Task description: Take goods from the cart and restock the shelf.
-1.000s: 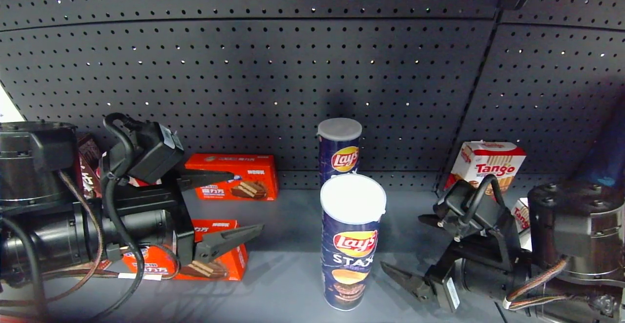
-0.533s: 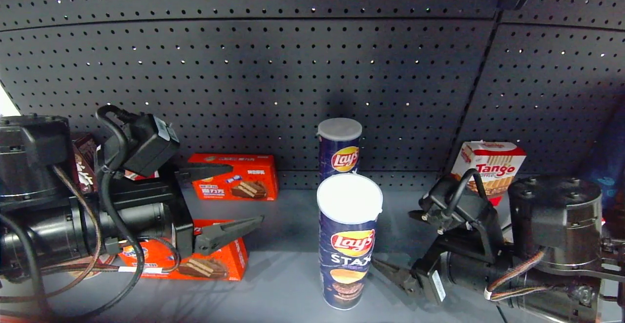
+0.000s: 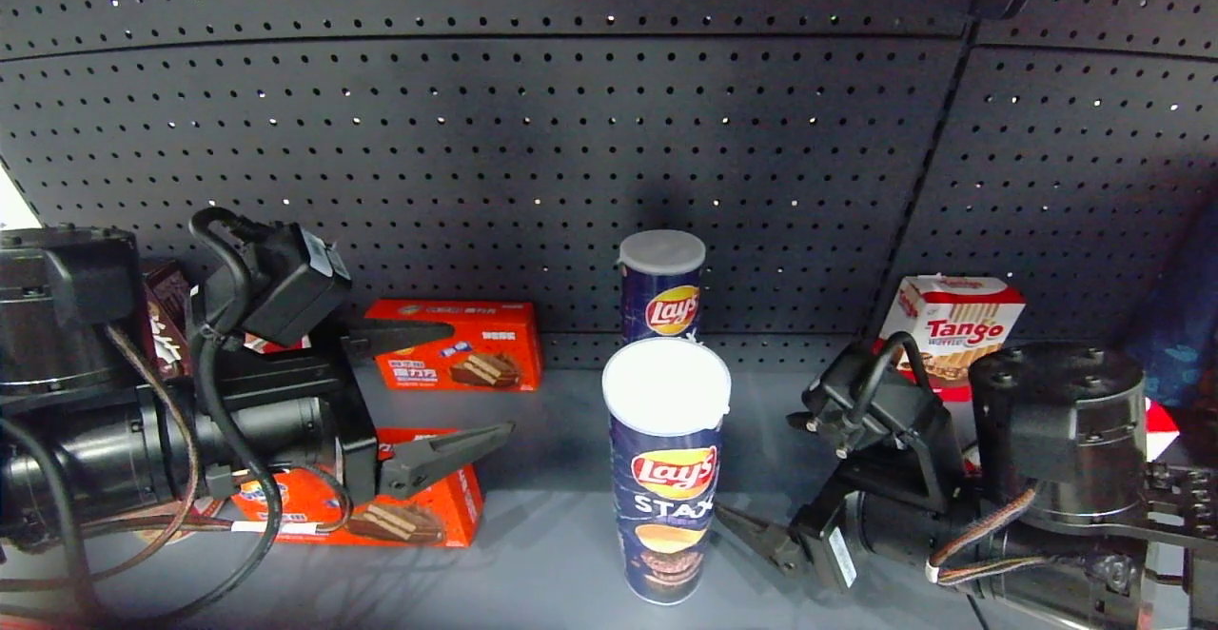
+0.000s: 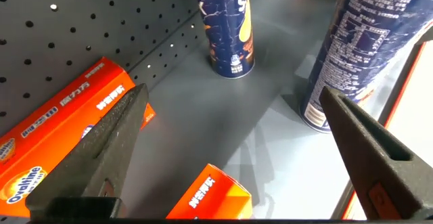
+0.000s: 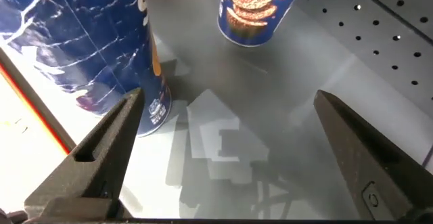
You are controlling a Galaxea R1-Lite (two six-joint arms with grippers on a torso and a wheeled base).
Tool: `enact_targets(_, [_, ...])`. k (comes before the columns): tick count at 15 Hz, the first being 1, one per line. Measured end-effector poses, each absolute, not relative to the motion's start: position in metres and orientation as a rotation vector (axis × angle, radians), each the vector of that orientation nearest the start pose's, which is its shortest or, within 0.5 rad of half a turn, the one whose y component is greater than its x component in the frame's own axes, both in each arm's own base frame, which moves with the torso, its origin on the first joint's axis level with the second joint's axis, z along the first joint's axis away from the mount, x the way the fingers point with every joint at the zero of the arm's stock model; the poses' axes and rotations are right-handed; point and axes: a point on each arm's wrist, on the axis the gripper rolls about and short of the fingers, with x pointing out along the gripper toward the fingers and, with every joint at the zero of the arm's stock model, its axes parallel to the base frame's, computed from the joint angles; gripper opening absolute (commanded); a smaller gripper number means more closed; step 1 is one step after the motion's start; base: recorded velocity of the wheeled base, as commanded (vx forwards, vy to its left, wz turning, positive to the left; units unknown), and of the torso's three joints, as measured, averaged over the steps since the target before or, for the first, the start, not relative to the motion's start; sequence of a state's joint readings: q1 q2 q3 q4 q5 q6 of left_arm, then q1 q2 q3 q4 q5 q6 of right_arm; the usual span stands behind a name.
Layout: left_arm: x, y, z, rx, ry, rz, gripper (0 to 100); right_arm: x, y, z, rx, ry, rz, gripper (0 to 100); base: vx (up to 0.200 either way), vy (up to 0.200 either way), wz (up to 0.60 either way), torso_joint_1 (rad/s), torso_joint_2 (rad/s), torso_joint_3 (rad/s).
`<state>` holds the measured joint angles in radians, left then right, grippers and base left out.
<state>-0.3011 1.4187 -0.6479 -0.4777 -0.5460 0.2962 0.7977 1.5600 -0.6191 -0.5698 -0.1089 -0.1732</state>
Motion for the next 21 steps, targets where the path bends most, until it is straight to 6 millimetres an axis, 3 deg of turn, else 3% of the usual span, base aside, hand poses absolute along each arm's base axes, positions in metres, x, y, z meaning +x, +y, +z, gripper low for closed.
enact_targets(6, [0.213,-0.079,0.198,0.238,0.183,-0.88,100,0.237,0.17,0.201,-0.258,0.184,0.527,100,0.0,0.0,0.0,0.0,0.0,0.0])
enact_targets(8, [0.212,-0.078,0.197,0.237,0.186,-0.879,100,0.257,0.169,0.201,-0.252,0.182,0.486,100,0.0,0.0,0.0,0.0,0.0,0.0])
enact_targets(11, [0.212,-0.078,0.196,0.237,0.188,-0.879,100,0.268,0.172,0.193,-0.258,0.204,0.476,100,0.0,0.0,0.0,0.0,0.0,0.0])
enact_targets(14, [0.212,-0.078,0.196,0.237,0.19,-0.879,100,0.258,0.173,0.177,-0.289,0.253,0.505,100,0.0,0.0,0.0,0.0,0.0,0.0])
enact_targets(17, [0.212,-0.078,0.196,0.237,0.19,-0.879,100,0.225,0.169,0.159,-0.336,0.315,0.588,100,0.0,0.0,0.0,0.0,0.0,0.0])
enact_targets(21, [0.212,-0.078,0.196,0.238,0.189,-0.881,100,0.205,0.168,0.163,-0.338,0.296,0.641,100,0.0,0.0,0.0,0.0,0.0,0.0])
